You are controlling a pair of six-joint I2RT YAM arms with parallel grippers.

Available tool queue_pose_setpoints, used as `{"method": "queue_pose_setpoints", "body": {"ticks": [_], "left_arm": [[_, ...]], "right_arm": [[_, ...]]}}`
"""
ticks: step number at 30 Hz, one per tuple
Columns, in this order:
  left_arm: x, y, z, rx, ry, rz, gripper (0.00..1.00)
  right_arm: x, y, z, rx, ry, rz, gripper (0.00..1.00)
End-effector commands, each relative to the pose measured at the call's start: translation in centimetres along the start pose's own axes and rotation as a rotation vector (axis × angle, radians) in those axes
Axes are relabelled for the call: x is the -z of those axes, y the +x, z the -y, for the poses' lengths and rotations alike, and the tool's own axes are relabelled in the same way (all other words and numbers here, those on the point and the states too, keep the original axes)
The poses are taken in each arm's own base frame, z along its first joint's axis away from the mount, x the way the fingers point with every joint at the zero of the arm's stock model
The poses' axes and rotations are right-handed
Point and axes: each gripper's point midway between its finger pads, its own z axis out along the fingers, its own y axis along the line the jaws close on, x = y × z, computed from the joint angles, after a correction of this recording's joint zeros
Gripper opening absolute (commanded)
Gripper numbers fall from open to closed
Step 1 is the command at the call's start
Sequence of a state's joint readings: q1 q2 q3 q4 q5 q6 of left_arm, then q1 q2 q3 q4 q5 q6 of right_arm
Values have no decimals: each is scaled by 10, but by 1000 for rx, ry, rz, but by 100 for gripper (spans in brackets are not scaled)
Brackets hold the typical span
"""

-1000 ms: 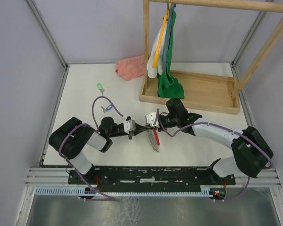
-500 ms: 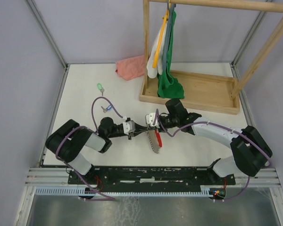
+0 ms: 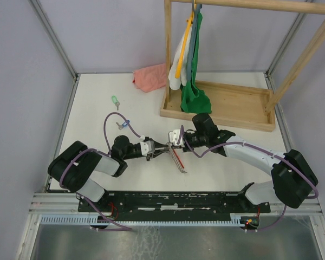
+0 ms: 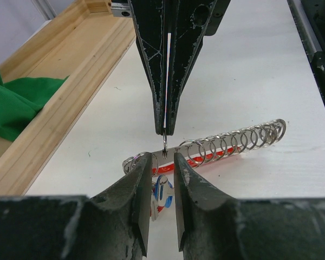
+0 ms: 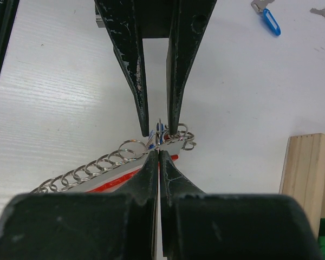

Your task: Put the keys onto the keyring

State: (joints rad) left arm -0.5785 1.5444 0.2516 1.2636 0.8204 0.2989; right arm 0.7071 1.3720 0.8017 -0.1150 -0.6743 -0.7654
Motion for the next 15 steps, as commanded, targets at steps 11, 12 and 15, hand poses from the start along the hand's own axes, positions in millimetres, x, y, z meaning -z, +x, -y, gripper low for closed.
{"method": "queue_pose_setpoints", "body": {"ticks": [11,12,15], "left_arm": [[-4,-7,-10,-47,-23,19,22],[-5,-7,-10,-45,-22,19,21],[-6,-7,-11,-41,-21,20,19]], "right_arm": [[4,-21,8,50,23,59,1],[4,-21,8,50,22,61,1],[3,-22,8,49,20,65,1]]}}
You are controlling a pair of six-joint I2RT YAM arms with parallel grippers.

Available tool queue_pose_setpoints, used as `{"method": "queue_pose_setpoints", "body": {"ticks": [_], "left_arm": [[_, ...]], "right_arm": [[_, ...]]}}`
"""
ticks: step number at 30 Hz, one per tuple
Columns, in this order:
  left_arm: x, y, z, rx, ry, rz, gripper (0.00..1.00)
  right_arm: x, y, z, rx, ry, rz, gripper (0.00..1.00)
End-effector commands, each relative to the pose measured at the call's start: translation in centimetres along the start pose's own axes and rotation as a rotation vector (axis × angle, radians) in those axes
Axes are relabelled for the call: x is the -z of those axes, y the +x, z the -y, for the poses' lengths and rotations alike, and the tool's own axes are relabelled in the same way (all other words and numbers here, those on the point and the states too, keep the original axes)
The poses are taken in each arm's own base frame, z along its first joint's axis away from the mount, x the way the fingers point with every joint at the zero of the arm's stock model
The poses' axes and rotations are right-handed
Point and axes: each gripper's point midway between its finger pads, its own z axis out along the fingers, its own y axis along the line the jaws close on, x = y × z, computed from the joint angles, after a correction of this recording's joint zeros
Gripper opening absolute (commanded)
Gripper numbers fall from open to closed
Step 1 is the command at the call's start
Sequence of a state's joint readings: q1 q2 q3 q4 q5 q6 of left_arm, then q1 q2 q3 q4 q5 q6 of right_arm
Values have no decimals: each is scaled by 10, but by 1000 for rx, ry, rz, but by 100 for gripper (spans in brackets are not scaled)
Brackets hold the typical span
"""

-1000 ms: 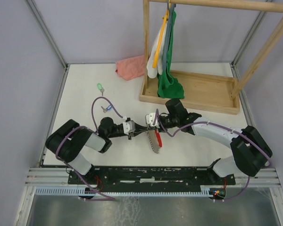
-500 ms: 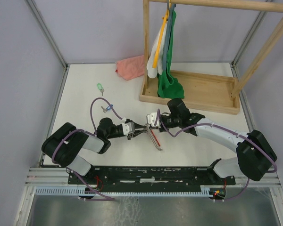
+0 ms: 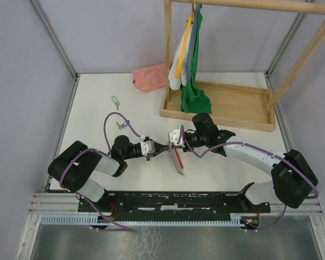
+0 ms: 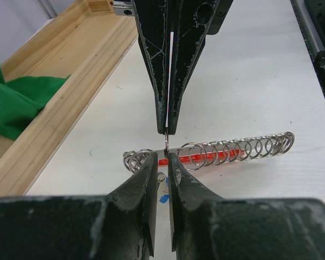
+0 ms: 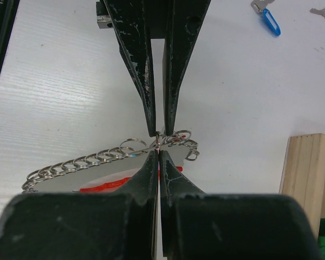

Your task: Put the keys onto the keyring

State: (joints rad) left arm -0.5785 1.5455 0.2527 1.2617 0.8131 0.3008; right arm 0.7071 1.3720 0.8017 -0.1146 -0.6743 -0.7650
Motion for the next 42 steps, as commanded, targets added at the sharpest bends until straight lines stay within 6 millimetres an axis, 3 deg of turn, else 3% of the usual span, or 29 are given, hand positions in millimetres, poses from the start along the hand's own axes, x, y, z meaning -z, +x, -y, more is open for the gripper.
{"method": "queue_pose_setpoints", "body": {"ticks": [1,12,16,28,42], "left_arm": [[-6,-8,-10,-39,-14,23,18],[-9,-7,-11,-19,-9,24,14],[-9,-8,-11,-19,-10,26,4],[-5,-14,-10,-45,-29,53,3],[-5,-17,-9,-49,-28,63,3]], "right_arm": [[3,-23,8,49,20,68,1],[0,-28,5,46,3,97,1],[-1,-27,6,44,0,94,1],[3,-14,9,61,40,48,29],[-3,-7,10,54,28,30,25]]}}
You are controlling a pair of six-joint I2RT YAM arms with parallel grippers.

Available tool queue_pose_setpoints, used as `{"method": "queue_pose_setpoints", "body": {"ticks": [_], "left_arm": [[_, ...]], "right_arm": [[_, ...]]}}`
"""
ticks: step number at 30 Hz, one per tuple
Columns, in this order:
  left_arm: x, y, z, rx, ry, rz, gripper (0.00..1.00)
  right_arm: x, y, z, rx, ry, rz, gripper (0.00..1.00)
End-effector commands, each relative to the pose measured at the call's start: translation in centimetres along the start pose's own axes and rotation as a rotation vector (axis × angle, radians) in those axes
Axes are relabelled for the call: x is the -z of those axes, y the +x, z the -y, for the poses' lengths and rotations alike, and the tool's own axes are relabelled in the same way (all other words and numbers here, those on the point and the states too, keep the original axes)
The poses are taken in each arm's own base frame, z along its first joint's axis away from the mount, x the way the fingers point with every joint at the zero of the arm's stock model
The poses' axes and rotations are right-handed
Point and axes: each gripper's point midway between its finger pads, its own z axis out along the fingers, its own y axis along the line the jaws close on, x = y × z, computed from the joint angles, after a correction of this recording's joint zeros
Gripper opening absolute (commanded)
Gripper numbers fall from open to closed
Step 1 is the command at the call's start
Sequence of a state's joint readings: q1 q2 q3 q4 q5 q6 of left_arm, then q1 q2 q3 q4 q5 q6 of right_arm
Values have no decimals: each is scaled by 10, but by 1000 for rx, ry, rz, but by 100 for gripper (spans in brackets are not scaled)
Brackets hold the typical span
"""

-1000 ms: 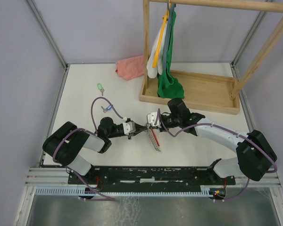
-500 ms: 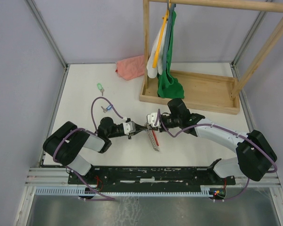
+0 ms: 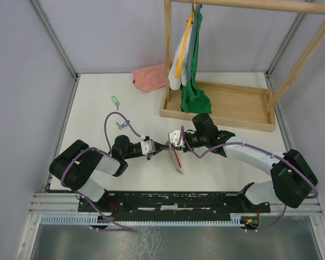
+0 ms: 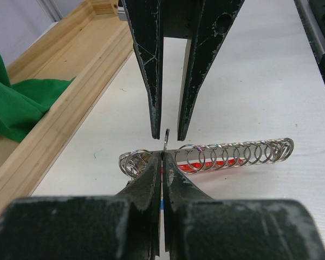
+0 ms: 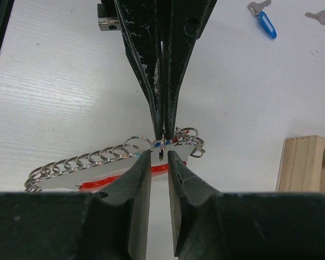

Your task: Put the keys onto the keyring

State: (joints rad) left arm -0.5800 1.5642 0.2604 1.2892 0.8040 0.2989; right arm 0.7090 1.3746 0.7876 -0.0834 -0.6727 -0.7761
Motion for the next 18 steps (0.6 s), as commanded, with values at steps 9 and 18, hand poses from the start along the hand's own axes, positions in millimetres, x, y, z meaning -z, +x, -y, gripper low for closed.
{"method": "queue_pose_setpoints", "body": {"ticks": [9,18], "left_arm": [[-3,-17,-5,-35,-12,59,3],[-4,-15,-5,-21,-3,42,3]], "right_arm": [[-5,-6,10,26,14,27,22],[-8,-7,11,24,11,39,16]]}}
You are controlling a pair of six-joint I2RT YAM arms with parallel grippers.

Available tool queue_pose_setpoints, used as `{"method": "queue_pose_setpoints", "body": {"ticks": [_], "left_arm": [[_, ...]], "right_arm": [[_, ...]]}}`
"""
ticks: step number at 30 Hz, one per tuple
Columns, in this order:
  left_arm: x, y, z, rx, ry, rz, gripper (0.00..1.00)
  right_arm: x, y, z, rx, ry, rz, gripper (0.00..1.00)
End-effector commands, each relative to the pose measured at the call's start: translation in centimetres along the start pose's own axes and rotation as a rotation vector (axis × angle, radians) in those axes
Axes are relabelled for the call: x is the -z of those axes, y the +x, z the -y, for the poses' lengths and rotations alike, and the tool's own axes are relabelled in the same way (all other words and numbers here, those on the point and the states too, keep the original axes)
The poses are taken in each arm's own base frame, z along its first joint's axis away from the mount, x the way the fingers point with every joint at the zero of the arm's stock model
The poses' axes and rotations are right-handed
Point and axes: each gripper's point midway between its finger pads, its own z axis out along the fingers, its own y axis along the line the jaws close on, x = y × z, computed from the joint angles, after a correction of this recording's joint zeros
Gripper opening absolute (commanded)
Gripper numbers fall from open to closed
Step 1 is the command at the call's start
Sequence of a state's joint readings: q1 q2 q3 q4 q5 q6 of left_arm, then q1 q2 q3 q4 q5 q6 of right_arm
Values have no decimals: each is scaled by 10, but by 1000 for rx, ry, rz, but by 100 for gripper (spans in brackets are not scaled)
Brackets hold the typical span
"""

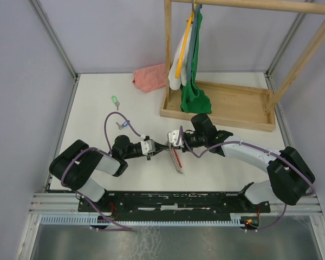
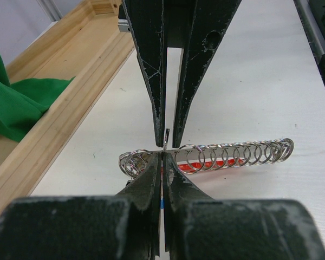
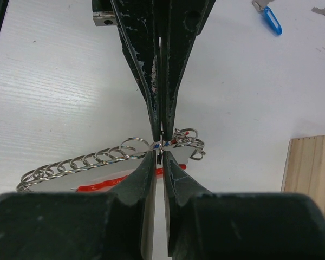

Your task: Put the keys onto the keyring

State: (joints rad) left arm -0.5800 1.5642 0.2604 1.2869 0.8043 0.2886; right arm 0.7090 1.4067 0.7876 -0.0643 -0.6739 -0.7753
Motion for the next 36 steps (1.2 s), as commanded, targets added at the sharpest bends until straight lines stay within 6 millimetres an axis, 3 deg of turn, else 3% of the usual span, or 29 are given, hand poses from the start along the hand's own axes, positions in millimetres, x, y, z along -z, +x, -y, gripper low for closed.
{"method": "queue_pose_setpoints", "body": {"ticks": [1,5,10,15,18,22,28,36], "left_arm": [[-4,-16,-6,-35,-6,42,3],[-2,-18,-8,-29,-18,33,7],[1,-21,-16,25,-72,10,25],[16,-29,-49,129,-289,-78,43],[38,-30,-81,223,-516,-173,50],[82,-22,-125,332,-890,-266,56],[120,4,-160,533,-1202,-363,57],[178,49,-192,730,-1448,-522,57]], "right_arm": [[-2,-13,11,33,19,44,14],[-1,-12,11,35,21,41,1],[3,-12,13,24,39,67,1],[7,-9,18,12,80,96,1],[5,-6,19,1,90,103,1],[2,-5,18,-1,94,120,1],[1,-8,18,6,103,150,1],[-3,-6,16,5,94,161,1]]}}
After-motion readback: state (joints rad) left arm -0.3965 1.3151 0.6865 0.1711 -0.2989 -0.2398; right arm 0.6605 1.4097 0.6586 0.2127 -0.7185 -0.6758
